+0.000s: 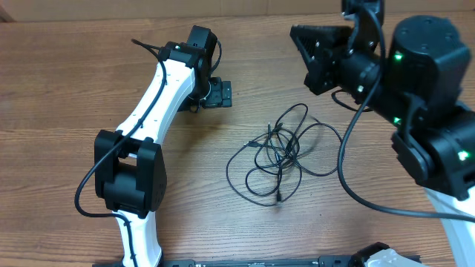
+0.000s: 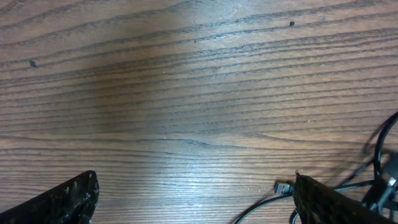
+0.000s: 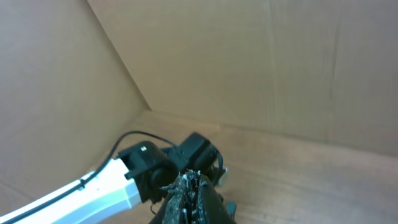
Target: Untangle cables
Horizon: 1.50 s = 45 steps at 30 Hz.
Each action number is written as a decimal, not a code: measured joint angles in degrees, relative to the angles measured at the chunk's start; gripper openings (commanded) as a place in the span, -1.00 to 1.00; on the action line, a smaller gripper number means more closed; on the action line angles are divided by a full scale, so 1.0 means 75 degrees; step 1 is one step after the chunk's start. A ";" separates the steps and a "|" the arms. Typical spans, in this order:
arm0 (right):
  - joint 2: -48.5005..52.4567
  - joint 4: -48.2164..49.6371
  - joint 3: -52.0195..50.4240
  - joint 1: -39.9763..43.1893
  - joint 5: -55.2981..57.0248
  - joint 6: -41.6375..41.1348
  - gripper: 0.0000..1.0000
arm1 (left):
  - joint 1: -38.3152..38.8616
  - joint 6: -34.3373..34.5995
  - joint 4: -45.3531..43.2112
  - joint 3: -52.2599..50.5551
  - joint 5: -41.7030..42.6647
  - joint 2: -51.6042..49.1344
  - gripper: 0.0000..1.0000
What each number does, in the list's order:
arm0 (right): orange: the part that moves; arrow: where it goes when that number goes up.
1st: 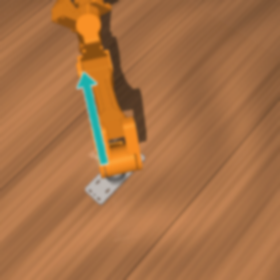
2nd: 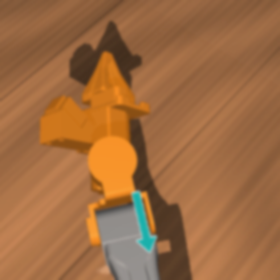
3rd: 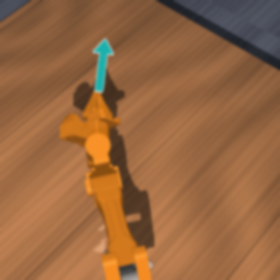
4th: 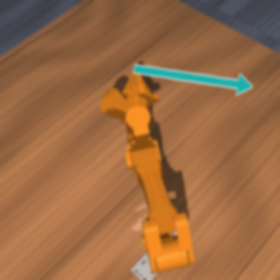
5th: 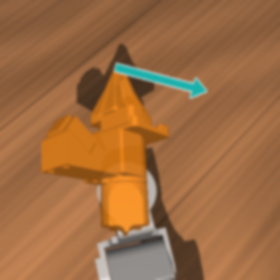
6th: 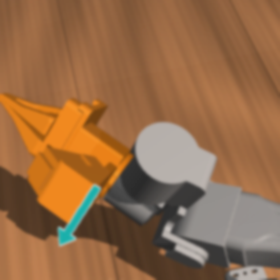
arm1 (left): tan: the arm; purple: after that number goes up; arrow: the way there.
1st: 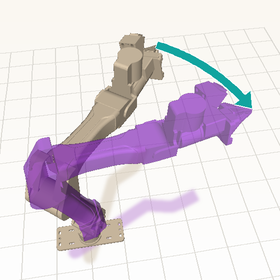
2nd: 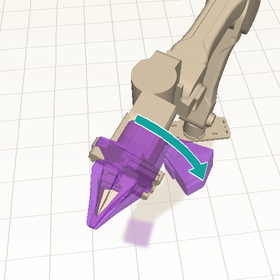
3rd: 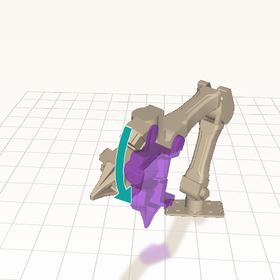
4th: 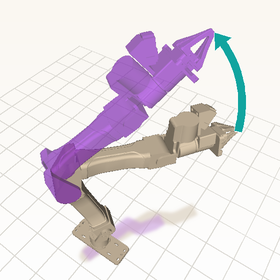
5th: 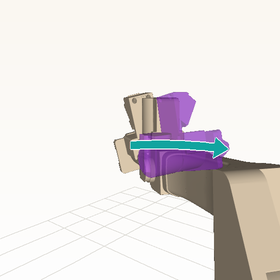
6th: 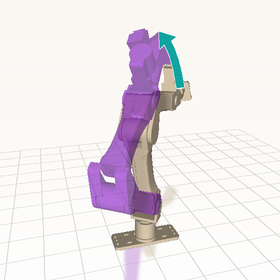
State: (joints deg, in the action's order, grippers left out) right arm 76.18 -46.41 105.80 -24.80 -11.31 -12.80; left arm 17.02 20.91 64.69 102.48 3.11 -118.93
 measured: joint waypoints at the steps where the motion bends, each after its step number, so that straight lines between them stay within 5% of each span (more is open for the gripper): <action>1: -0.0009 -0.0076 0.0125 0.0000 0.0050 0.0070 -0.93 | 0.0000 0.0000 0.0000 0.0000 0.0000 0.0000 1.00; 5: -0.0003 -0.1157 0.0254 0.0003 0.0347 0.0259 -0.76 | -0.0003 0.0000 -0.0003 0.0000 0.0003 0.0000 1.00; 6: 0.0064 -0.1553 0.0291 0.0003 0.0431 0.0294 -0.03 | -0.0003 0.0000 0.0000 0.0000 0.0000 0.0000 1.00; 7: 0.0312 -0.2906 0.0321 0.0003 0.0781 0.0341 0.01 | -0.0003 0.0000 0.0000 0.0000 0.0000 0.0000 1.00; 13: 0.1489 -0.5193 0.0178 0.0003 0.1644 -0.0172 1.00 | -0.0003 0.0000 -0.0003 0.0000 0.0000 0.0000 0.99; 14: 0.1664 -0.5371 0.0055 0.0003 0.1746 -0.0361 1.00 | -0.0003 0.0000 -0.0003 0.0000 0.0003 0.0000 1.00; 30: 0.2151 -0.1256 -0.5488 0.0003 0.1880 -0.4473 1.00 | -0.0003 0.0000 -0.0017 0.0000 -0.0038 0.0000 1.00; 35: 0.2168 -0.0117 -0.6467 0.0003 0.1647 -0.4747 0.15 | -0.0003 0.0000 -0.0017 0.0000 -0.0050 0.0000 1.00; 39: 0.2168 0.0417 -0.6572 0.0003 0.1649 -0.4835 -0.26 | -0.0003 0.0000 -0.0020 0.0000 -0.0050 0.0000 1.00; 41: 0.2168 0.0720 -0.6575 0.0003 0.1763 -0.4663 -0.92 | -0.0003 0.0000 -0.0020 0.0000 -0.0050 0.0000 1.00; 45: 0.2168 0.0851 -0.6575 0.0003 0.1976 -0.4532 -0.92 | -0.0003 0.0000 -0.0017 0.0000 -0.0050 0.0000 0.99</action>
State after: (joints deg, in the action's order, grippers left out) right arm 92.44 -40.03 56.49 -24.77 3.51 -46.78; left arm 16.99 20.91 64.55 102.48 2.74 -118.93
